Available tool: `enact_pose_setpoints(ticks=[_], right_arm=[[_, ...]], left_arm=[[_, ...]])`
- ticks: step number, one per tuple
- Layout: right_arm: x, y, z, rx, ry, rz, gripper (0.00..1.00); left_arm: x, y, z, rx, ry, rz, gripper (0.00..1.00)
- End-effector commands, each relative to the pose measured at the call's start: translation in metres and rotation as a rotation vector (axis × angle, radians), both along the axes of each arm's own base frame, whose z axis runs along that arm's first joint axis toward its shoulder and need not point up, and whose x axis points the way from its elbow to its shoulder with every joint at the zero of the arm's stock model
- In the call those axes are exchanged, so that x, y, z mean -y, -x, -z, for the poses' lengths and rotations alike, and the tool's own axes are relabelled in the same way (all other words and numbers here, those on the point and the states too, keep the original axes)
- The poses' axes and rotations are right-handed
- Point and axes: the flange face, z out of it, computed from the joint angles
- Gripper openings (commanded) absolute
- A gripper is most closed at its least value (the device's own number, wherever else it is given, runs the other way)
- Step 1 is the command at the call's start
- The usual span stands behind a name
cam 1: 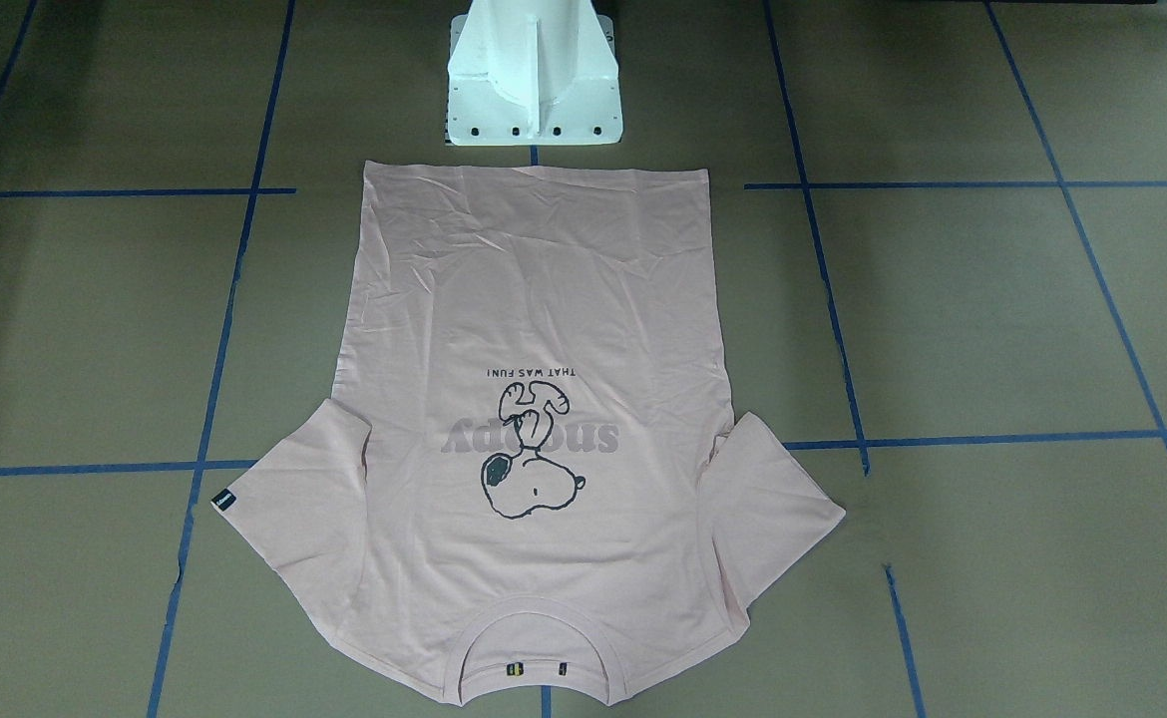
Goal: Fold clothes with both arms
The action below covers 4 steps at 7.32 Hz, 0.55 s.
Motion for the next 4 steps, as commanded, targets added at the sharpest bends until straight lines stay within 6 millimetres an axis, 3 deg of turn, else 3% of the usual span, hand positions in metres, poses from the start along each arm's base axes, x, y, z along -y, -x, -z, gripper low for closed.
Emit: enact_pose_setpoints(ticks=[1,2,4], right_arm=[[0.014,0.005,0.018,0.021,-0.07,-0.009,1.0],[0.024,0.029,0.033,0.101,0.029,-0.08,1.0],[0.06,0.11,0.086,0.23,0.127,-0.164,1.0]], left_arm=[[0.034,-0.022,0.026,-0.071,-0.057,-0.011,1.0],[0.03,-0.049,0.032,-0.082,-0.129,-0.055,1.0],[0.029,-0.098,0.032,-0.097,-0.116,-0.118,1.0]])
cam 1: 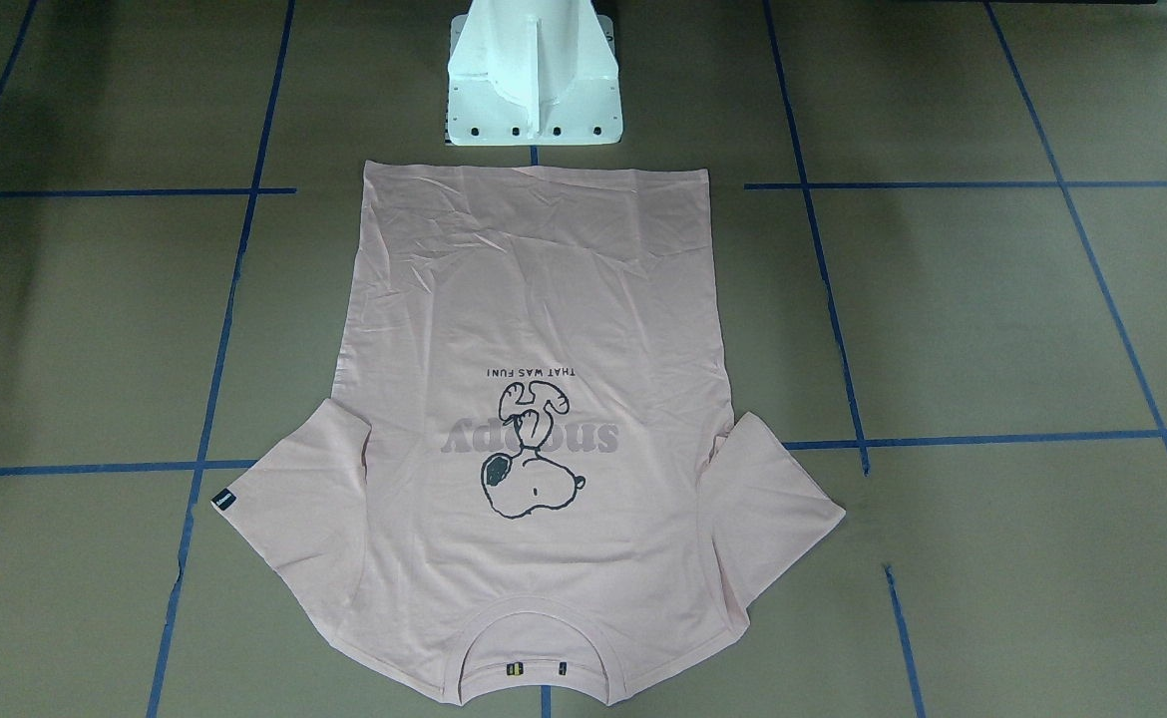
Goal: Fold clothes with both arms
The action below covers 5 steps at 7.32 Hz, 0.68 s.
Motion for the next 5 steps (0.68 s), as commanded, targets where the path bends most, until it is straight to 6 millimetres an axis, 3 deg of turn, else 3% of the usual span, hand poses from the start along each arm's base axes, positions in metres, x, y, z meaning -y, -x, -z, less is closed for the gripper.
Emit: enact_pose_setpoints(ticks=[1,3,4,5], right_arm=[[0.023,0.09,0.051,0.143,0.108,-0.119,1.0],[0.025,0.192,0.077,0.138,0.12,-0.231,0.98],[0.022,0.26,0.094,0.133,0.12,-0.282,0.86],[0.03,0.315,0.102,0.111,0.108,-0.329,0.75]], left_arm=[[-0.002,-0.039,-0.001,-0.003,-0.001,-0.055,1.0],[-0.003,-0.038,0.002,-0.006,-0.003,-0.051,1.0],[-0.004,-0.039,0.005,-0.008,-0.01,-0.052,1.0],[-0.004,-0.039,0.004,-0.007,-0.007,-0.051,1.0]])
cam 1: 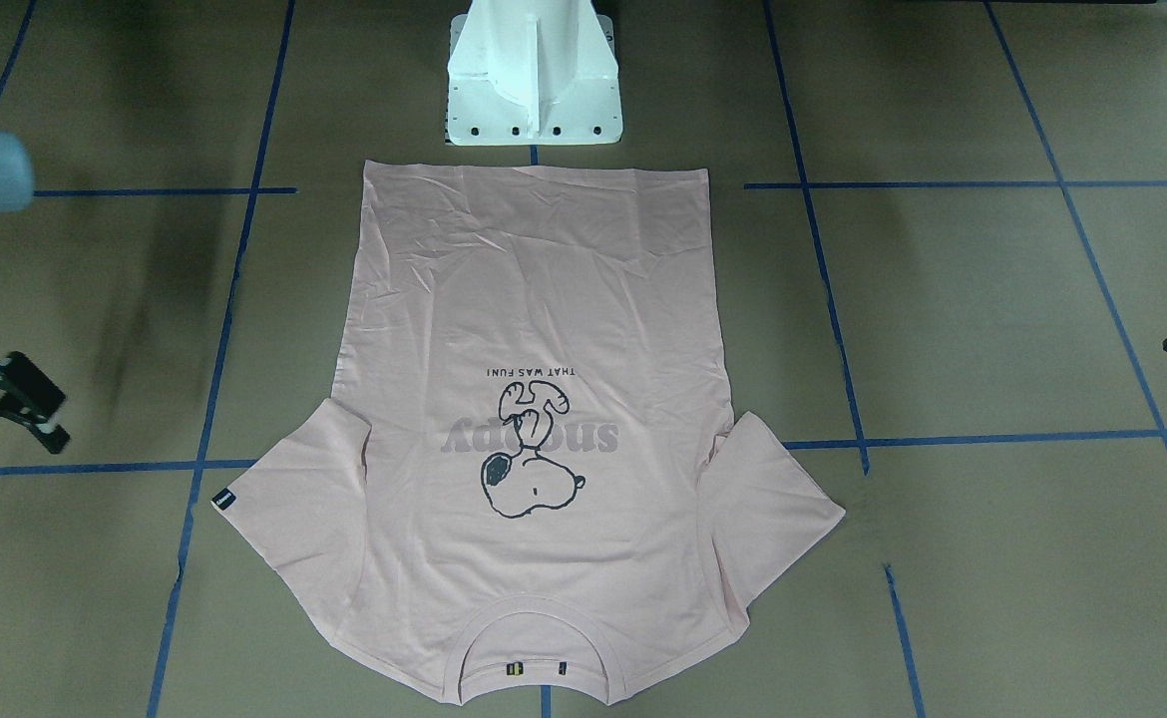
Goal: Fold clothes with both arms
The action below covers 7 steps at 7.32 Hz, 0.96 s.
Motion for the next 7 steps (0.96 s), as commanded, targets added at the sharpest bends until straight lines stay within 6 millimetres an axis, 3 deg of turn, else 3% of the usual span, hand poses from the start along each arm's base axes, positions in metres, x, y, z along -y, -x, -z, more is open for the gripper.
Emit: enact_pose_setpoints(ticks=[1,4,7], right_arm=[[0.014,0.102,0.014,-0.039,-0.005,-0.066,0.7],[0.029,0.136,0.001,-0.084,0.012,-0.063,0.66],[0.019,0.159,-0.009,-0.115,0.009,-0.044,0.62]], left_arm=[[0.0,0.0,0.001,-0.001,-0.001,0.001,1.0],[-0.001,0.0,0.0,-0.001,0.0,0.001,1.0],[0.0,-0.001,0.0,-0.006,0.01,0.004,1.0]])
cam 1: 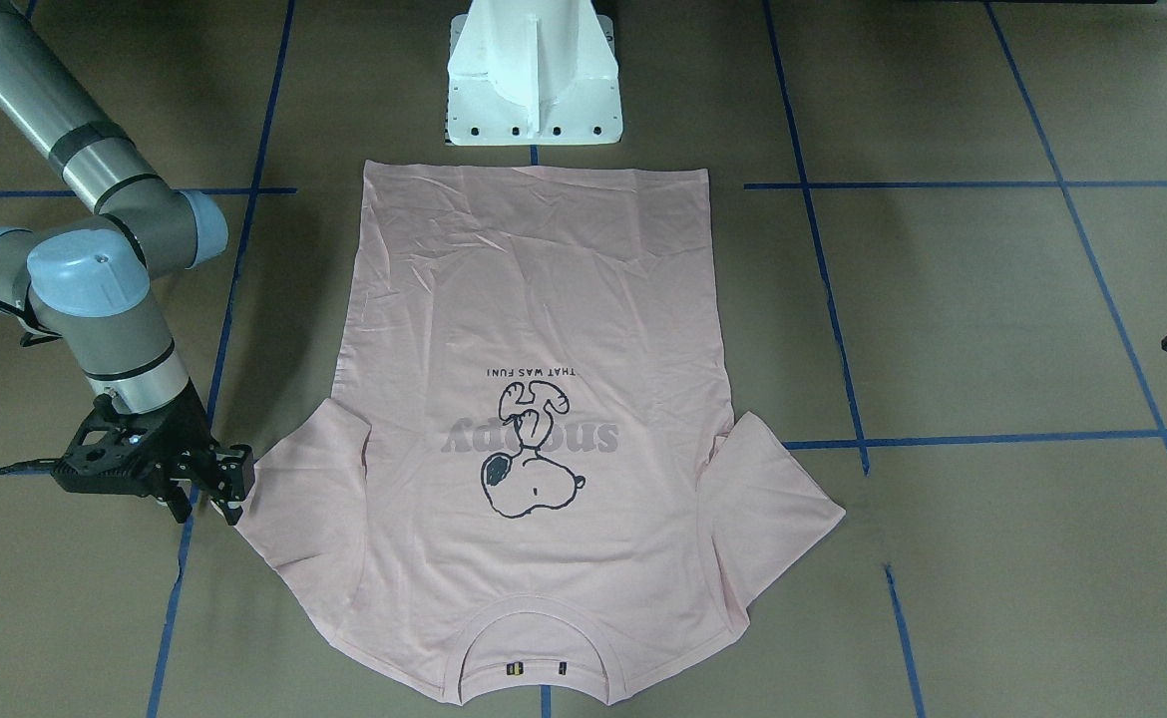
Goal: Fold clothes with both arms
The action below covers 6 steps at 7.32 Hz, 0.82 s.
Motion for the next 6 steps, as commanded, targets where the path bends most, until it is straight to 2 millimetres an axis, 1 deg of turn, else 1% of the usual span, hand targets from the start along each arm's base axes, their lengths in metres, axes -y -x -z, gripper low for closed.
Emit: enact_pose_setpoints(ticks=[1,3,4,5,6], right_arm=[[-0.0075,0.0128,-0.0037,-0.015,-0.005,0.016,0.62],[-0.0092,0.0144,-0.0047,-0.016,-0.005,0.022,0.54],[-0.0103,0.0148,-0.005,-0.017,-0.006,0.025,0.49],[-0.0102,0.0149,-0.0054,-0.02,-0.005,0.026,0.32],[-0.0113,0.0144,-0.0069,-0.02,-0.001,0.029,0.12]], left_arm=[[0.0003,0.0008,0.0002,-0.002,0.005,0.004,1.0],[0.0,0.0007,0.001,-0.009,0.015,0.008,1.0],[0.0004,-0.0002,0.0021,-0.014,0.019,0.01,1.0],[0.0,0.0007,0.0012,-0.014,0.021,0.012,1.0],[0.0001,0.0008,0.0012,-0.013,0.021,0.013,1.0]])
